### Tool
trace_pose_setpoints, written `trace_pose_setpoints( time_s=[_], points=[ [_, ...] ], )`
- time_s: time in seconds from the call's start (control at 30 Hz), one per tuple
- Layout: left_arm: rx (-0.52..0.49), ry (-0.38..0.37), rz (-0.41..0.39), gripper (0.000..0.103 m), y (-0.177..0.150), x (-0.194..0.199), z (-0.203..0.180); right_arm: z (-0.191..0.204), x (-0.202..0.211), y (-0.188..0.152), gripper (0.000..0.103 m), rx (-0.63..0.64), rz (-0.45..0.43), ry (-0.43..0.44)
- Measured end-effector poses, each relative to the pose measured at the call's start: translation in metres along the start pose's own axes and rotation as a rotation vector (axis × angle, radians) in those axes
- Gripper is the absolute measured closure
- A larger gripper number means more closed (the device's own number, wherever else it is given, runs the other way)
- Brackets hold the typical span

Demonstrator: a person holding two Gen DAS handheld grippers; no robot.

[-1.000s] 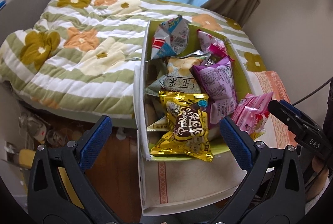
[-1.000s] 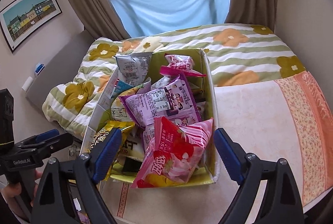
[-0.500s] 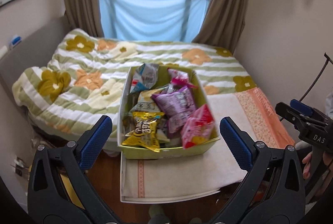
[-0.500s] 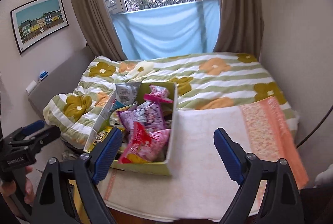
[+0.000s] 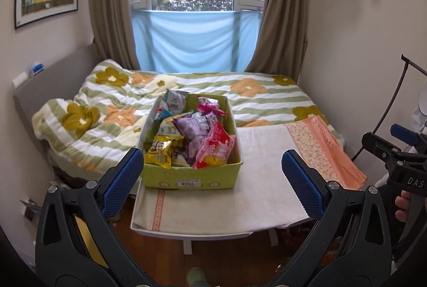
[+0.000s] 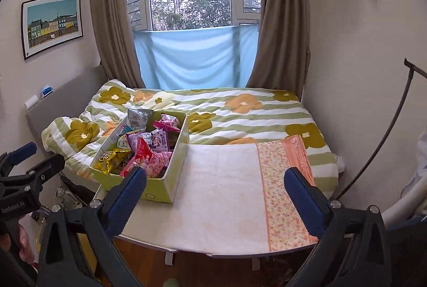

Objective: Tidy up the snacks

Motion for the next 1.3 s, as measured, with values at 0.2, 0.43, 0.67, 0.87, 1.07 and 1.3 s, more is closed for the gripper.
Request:
trace_pose_setpoints(
  time_s=[0.2,0.43,0.67,0.87,1.07,1.3],
  points=[
    [0.017,0.018,-0.021,0.000,-0.005,0.010,0.001,-0.001,0.007,-0.008,0.000,0.019,-0.009,-0.006],
    [0.015,0.026,-0.041,0.000,-0.005,0.018,0.002,-0.002,0.012,-0.008,0.000,0.014,-0.020,-0.002],
    [0.018,0.026,-0.049,0.000,-0.003,0.019,0.003,0.002,0.016,-0.007,0.000,0.013,-0.024,-0.004],
    [0.022,0.030,-0.053,0.000,-0.003,0.020,0.006,0.003,0.015,-0.005,0.000,0.014,-0.027,-0.009],
    [0.019,0.027,-0.059,0.000,-0.002,0.019,0.006,0.005,0.014,-0.006,0.000,0.014,-0.021,-0.013],
    [0.011,0.025,-0.055,0.000,-0.002,0.018,0.005,0.004,0.013,-0.005,0.000,0.012,-0.019,-0.021]
  ],
)
Point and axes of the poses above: each gripper's, at about its wrist camera, not at the fingertips, and x roughly against the way its jaws point, z to its left, y to its top, the point moved 9 cm from there along -x, roughly the way its jaws point, and after that the axes turned 12 degrees about x, right-handed, at the moved point
